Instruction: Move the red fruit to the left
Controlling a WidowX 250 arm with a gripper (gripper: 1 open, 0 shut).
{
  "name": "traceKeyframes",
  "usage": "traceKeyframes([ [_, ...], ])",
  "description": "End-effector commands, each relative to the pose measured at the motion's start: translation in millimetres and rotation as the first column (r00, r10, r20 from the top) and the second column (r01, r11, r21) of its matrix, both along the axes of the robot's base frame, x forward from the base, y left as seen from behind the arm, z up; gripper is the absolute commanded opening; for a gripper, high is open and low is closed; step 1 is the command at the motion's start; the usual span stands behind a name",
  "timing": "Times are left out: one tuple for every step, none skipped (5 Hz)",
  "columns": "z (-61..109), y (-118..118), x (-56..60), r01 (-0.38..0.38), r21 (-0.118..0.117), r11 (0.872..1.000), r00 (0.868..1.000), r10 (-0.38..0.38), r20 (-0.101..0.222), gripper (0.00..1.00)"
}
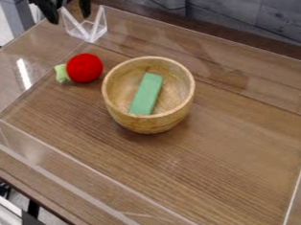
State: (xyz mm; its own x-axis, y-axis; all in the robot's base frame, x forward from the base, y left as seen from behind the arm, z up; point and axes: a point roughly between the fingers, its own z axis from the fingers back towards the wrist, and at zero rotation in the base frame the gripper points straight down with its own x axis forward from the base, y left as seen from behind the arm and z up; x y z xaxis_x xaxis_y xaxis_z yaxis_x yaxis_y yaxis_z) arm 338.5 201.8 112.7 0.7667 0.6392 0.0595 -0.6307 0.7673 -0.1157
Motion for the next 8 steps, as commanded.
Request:
traceKeyframes([
  [32.0,2.5,9.8,-0.074,0.059,0.995,0.995,0.069,0.072,1.00],
  [34.6,-14.6,17.2,-0.032,0.068,0.997,0.998,0.028,0.062,1.00],
  [38.1,-30.6,24.3,-0.001,0.073,0.997,0.999,-0.003,0.054,0.00],
  [43.0,-40.3,29.6,0.003,0.077,0.997,0.999,-0.006,0.048,0.00],
  [41.3,-53.9,33.8,0.087,0.077,0.993,0.995,-0.090,0.036,0.00],
  [38.4,-68.9,34.0,0.174,0.076,0.982,0.984,-0.177,0.026,0.00],
  [36.9,-84.9,31.3,0.226,0.073,0.971,0.974,-0.228,0.019,0.00],
  [34.5,-101.3,30.2,0.276,0.067,0.959,0.961,-0.277,0.012,0.00],
])
